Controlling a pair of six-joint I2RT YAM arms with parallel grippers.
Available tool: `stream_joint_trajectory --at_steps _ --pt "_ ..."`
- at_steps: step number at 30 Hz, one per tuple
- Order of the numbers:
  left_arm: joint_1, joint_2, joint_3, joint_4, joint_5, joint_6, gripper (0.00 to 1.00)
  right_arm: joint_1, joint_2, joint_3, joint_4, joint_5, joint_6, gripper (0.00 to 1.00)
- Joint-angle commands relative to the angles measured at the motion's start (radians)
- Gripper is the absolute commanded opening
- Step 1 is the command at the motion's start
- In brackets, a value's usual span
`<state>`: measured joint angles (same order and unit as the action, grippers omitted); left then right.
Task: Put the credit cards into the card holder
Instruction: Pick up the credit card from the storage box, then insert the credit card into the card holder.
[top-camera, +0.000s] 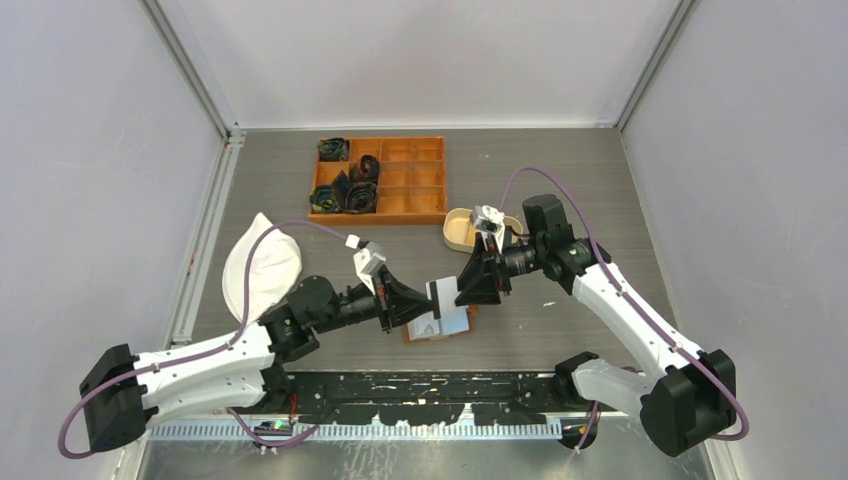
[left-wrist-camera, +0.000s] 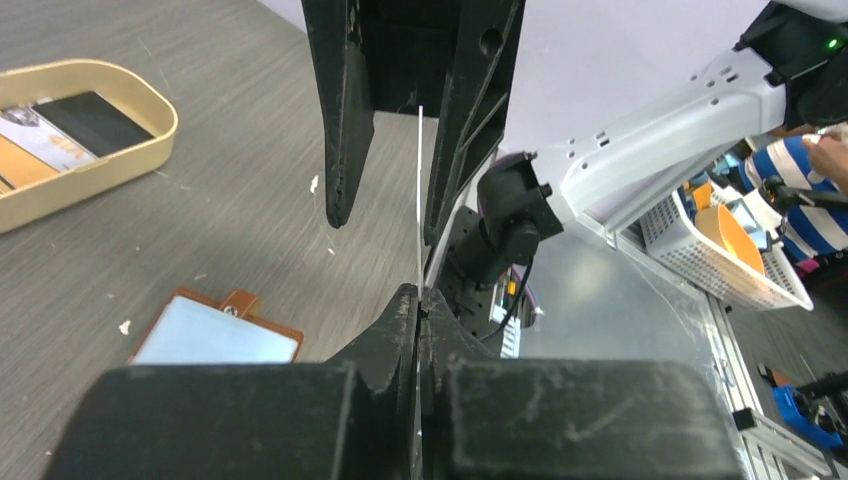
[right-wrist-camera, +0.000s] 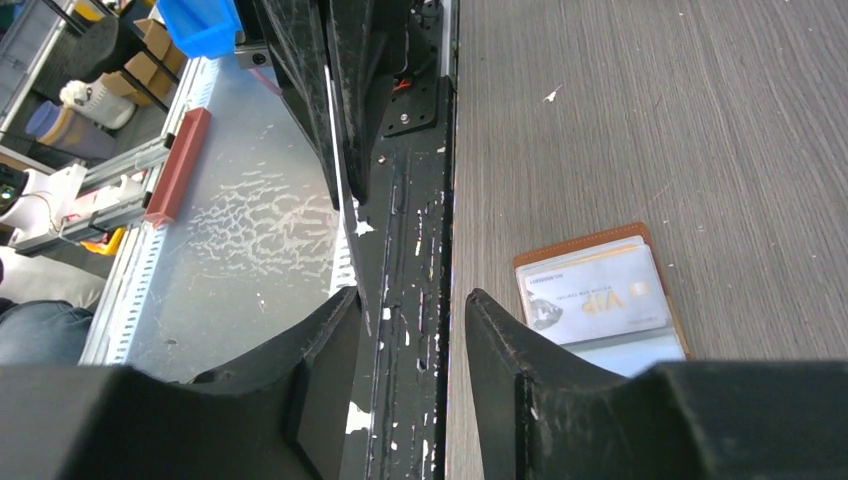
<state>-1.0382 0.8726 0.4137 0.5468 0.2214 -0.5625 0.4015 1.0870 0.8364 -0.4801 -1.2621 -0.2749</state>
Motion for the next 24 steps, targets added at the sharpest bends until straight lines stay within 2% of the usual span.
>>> stream_joint_trajectory --at_steps 1,7,9,11,12,15,16,19,20,22,24 --pt "0.009 0.032 0.080 -0.142 0.110 0.035 0.00 -0.002 -0.016 0.016 0.038 -0.039 0.020 0.47" --pt "0.018 0.104 0.127 -0.151 0.158 0.046 0.00 -0.001 -0.020 0.000 0.092 -0.063 0.069 0.39" --pt "0.025 0.114 0.134 -0.150 0.165 0.045 0.00 -0.001 -0.018 0.000 0.091 -0.065 0.071 0.29" --pt "0.031 0.118 0.138 -0.148 0.170 0.044 0.00 -0.002 -0.015 0.001 0.093 -0.066 0.074 0.08" --pt "0.035 0.118 0.136 -0.148 0.165 0.042 0.00 -0.001 -0.013 0.002 0.092 -0.067 0.075 0.02" --pt "0.047 0.099 0.122 -0.140 0.132 0.027 0.00 -0.001 -0.015 0.007 0.096 -0.074 0.089 0.01" --pt "0.053 0.082 0.111 -0.142 0.101 0.014 0.04 -0.001 -0.015 0.005 0.115 -0.072 0.106 0.01" --pt "0.074 0.002 0.057 -0.195 -0.030 -0.047 0.42 -0.007 -0.006 -0.029 0.266 -0.016 0.259 0.01" --pt "0.081 -0.037 0.034 -0.234 -0.075 -0.075 0.51 -0.018 0.002 -0.045 0.326 0.023 0.348 0.01" --pt "0.090 -0.140 -0.025 -0.359 -0.164 -0.159 0.61 -0.050 0.041 -0.067 0.411 0.104 0.512 0.01" --pt "0.093 -0.215 -0.080 -0.439 -0.228 -0.248 0.64 -0.082 0.105 -0.064 0.409 0.138 0.583 0.01"
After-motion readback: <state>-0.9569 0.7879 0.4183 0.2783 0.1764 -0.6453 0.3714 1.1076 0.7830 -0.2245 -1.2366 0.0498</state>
